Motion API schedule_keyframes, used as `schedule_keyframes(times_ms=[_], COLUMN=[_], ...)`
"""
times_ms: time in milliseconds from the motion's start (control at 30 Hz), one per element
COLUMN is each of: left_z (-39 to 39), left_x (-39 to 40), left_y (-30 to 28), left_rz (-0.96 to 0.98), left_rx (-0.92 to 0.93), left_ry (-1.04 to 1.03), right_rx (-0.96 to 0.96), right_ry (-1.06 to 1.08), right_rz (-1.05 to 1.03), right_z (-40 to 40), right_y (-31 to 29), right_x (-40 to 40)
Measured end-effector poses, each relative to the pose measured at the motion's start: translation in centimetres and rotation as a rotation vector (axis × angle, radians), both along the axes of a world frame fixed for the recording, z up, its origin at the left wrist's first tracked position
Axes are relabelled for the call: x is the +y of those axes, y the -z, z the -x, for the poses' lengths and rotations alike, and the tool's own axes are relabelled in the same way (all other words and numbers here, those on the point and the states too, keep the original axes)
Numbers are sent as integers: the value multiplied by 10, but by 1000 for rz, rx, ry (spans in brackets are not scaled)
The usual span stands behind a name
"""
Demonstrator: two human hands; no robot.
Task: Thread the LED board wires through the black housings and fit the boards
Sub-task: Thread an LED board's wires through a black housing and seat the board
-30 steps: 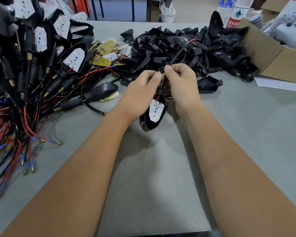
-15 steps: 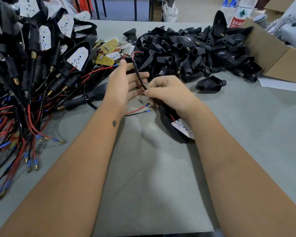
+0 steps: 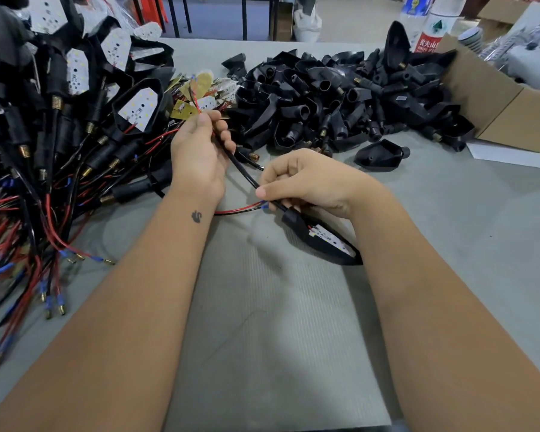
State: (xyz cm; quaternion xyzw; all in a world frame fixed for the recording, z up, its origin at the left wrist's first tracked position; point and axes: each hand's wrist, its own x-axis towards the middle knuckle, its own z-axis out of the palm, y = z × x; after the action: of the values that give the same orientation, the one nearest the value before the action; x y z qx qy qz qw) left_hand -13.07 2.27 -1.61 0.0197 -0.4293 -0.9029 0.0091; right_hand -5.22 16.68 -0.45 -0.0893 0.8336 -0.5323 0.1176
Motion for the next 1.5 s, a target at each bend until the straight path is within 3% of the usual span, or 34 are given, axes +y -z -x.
schedule_keyframes(times_ms=[200,333,467,700,900,1067,1133,1267,1500], left_z=[7,0,-5,-13,-25,-26,-29,-36,-26], left_x=[-2,-3,-2,7,11,23,30,41,37], left_y=[6,7,8,13,14,12,13,14,12], left_rz=[505,674,841,1299,1526,1792,1774,1670,1164], left_rx=[62,155,221,347,576,650,659,641,336], left_ry=[-30,-14,-48,-23,-11,-55,-71,-39,34], right_rx=[-33,168,373,400,346,333,347,368,402], right_ry=[45,424,753,621,697,690,725,828,900], right_rz=[145,287,-5,-599,-567,-512,-429,-70,533], right_z=[0,5,13,24,26,24,23,22,21], right_y=[1,3,15,29,29,30,29,23,14], right_x=[1,10,24,20,20,17,16,12,0])
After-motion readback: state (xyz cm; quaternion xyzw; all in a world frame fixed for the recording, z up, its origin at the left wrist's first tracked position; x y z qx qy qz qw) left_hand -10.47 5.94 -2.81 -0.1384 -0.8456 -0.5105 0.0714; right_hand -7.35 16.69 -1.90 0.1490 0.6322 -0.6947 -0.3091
